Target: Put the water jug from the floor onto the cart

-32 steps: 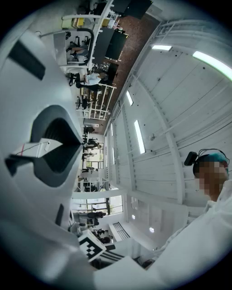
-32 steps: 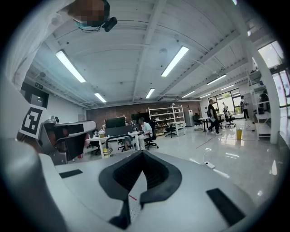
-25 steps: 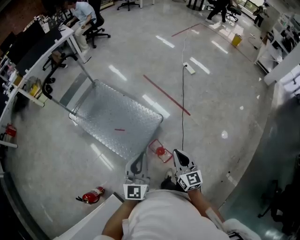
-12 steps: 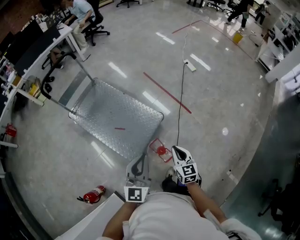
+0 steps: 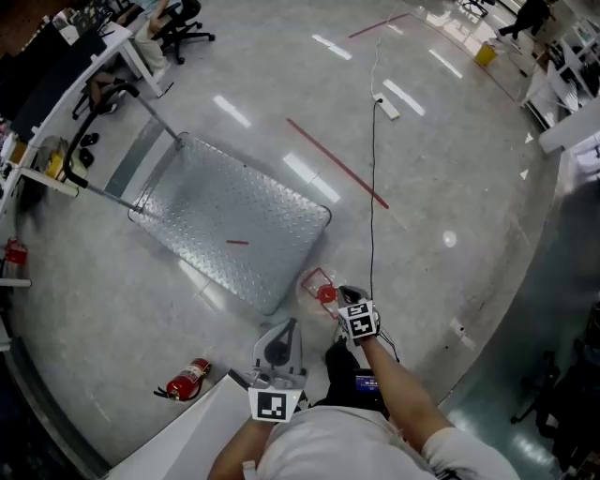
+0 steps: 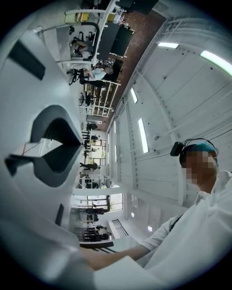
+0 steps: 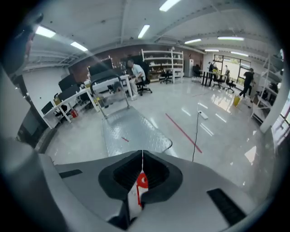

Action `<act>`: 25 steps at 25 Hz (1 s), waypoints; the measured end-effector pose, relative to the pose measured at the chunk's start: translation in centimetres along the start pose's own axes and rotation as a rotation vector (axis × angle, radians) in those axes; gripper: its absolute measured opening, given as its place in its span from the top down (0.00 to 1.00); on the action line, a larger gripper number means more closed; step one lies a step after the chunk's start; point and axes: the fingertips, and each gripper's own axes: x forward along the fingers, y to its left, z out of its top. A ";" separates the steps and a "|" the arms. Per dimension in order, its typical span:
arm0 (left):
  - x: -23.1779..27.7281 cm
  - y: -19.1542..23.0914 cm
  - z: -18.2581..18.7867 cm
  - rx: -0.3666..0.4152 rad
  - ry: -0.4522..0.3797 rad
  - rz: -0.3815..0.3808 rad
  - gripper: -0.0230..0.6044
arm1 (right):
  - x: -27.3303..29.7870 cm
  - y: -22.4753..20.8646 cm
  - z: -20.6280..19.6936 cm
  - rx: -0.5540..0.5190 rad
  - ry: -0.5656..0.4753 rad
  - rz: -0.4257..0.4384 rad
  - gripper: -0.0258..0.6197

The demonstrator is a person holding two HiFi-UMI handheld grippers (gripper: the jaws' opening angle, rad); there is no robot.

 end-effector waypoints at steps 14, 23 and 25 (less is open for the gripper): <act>0.0 3.4 -5.8 -0.055 0.073 0.025 0.96 | 11.4 1.2 -10.6 -0.037 0.366 0.061 0.62; 0.1 4.7 -8.9 -0.074 0.117 0.028 0.96 | 14.7 0.2 -13.5 0.000 0.430 0.051 0.56; 0.0 4.9 -9.5 -0.080 0.124 0.033 0.96 | 15.3 0.3 -14.0 0.005 0.438 0.053 0.55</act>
